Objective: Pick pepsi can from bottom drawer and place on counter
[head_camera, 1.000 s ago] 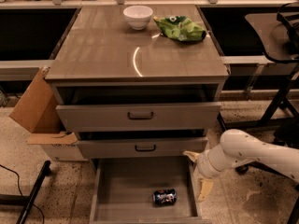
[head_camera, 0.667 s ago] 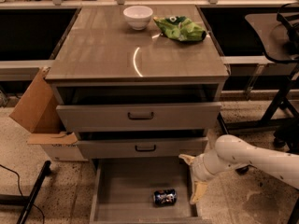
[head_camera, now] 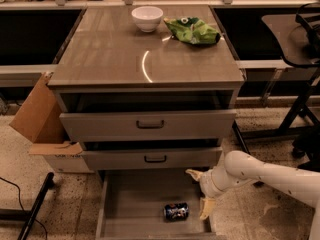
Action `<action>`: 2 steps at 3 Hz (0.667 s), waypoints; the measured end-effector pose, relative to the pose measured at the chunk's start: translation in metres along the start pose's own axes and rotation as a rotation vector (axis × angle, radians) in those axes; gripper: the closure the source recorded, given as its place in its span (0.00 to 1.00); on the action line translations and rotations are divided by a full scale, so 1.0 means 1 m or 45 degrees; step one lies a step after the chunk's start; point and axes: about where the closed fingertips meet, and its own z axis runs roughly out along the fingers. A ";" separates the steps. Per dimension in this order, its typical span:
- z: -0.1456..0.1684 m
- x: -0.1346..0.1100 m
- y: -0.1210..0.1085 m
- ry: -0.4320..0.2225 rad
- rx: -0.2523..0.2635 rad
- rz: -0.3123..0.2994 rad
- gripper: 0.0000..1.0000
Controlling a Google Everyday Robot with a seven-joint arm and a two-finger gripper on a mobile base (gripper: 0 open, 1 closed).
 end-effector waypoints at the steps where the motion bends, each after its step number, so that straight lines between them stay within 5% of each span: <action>1: 0.008 0.003 0.000 0.000 -0.019 -0.012 0.00; 2: 0.040 0.025 0.002 0.045 -0.061 -0.029 0.00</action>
Offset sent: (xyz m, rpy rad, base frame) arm 0.0041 -0.0004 -0.1075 -0.1059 0.0460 0.0802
